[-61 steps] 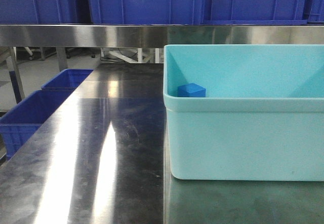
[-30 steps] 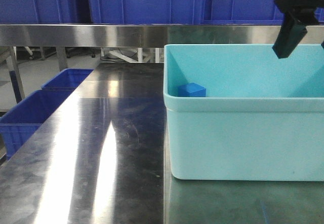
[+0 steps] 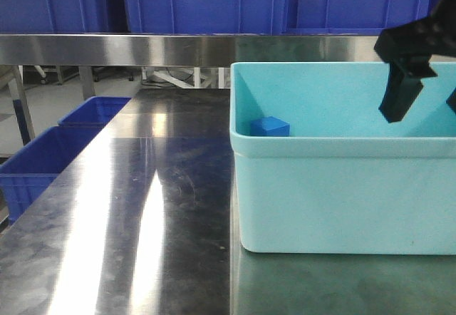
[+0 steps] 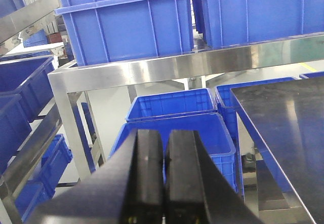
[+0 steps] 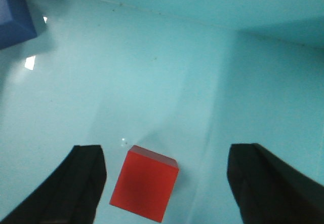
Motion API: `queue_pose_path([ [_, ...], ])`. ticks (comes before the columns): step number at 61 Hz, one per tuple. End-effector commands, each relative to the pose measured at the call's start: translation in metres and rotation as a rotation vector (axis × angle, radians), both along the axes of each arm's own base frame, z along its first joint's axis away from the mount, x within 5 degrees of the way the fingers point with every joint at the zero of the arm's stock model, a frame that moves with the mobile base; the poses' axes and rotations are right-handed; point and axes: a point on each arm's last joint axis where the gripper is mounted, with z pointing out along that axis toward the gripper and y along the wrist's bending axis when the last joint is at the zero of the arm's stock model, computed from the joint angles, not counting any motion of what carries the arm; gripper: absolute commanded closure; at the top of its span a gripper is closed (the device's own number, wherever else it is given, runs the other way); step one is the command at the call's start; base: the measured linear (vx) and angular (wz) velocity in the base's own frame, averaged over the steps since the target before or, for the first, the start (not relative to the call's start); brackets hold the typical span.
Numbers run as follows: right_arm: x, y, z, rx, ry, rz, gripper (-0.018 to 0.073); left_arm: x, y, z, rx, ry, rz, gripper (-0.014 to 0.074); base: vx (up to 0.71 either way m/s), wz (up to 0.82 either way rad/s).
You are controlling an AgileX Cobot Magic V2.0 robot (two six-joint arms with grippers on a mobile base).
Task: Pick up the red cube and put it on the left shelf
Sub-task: 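Reach the right gripper down into the light-blue bin toward the red cube, then lower the open right gripper around the red cube and close it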
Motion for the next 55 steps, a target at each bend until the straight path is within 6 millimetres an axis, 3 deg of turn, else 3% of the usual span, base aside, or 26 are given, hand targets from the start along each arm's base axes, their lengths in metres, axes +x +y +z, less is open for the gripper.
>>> queue_pose_path([
  [1,0.005,0.002,0.016,0.019,-0.081,0.005,-0.0043,0.001,0.000,0.000,-0.005,-0.061,-0.004,0.0491,0.00,0.00],
  [37,0.016,0.010,-0.020,0.018,0.066,-0.005,-0.0043,0.001,0.000,0.000,-0.005,-0.061,-0.004,0.0491,0.00,0.00],
  [55,0.018,0.011,-0.025,0.015,0.080,-0.003,-0.0043,0.001,0.000,0.000,-0.005,-0.061,-0.004,0.0491,0.00,0.00],
])
